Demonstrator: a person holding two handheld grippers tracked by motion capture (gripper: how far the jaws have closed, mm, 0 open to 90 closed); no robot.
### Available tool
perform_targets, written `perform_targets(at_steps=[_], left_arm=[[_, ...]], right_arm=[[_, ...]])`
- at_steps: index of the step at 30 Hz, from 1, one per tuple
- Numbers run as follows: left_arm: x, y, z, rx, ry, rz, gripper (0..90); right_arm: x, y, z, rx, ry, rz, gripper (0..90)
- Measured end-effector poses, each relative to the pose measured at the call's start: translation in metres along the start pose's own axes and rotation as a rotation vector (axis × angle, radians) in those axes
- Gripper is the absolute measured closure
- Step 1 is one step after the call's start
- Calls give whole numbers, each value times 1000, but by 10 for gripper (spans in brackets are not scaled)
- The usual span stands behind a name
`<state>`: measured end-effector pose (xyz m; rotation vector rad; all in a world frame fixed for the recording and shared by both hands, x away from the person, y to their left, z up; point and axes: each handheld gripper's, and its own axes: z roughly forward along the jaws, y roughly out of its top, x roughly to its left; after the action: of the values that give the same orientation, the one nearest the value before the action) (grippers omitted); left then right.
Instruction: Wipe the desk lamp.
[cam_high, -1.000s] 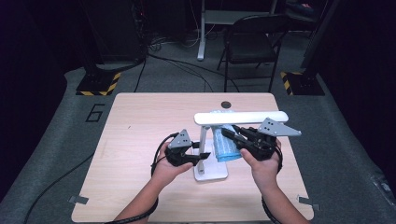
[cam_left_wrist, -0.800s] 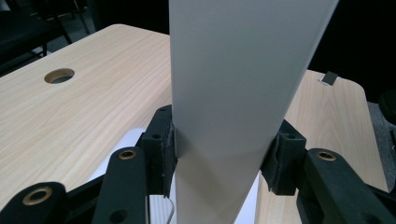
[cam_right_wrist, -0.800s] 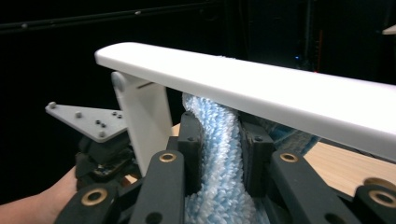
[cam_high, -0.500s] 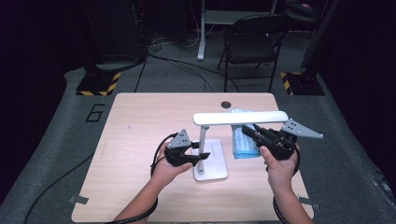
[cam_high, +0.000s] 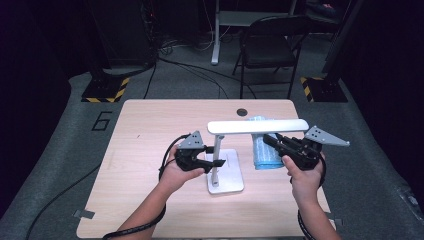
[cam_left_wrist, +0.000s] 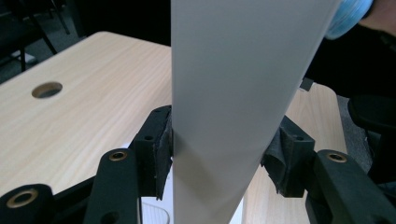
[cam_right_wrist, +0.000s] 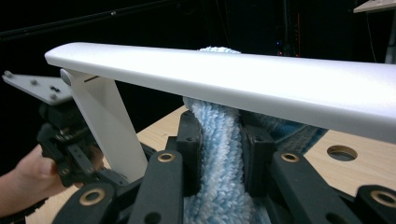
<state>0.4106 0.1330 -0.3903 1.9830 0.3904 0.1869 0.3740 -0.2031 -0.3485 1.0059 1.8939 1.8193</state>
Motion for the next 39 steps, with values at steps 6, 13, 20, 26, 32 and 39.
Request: perform_targets(at_steps=[6, 13, 20, 26, 32, 39], left_arm=[[-1, 19, -7, -26, -18, 15, 469], [-1, 28, -9, 0, -35, 15, 484], [-8, 32, -7, 25, 14, 24, 523], [-9, 29, -6, 6, 29, 18, 524], [-10, 28, -6, -5, 34, 16, 525], [-11, 27, -5, -13, 38, 17, 525]], right_arm=[[-2, 3, 1, 11, -2, 6, 728], [-5, 5, 0, 23, -14, 9, 727], [-10, 8, 2, 28, -20, 14, 727], [-1, 9, 8, 30, -2, -6, 727], [24, 11, 20, 43, 54, -57, 726], [19, 11, 18, 30, 35, -61, 728]])
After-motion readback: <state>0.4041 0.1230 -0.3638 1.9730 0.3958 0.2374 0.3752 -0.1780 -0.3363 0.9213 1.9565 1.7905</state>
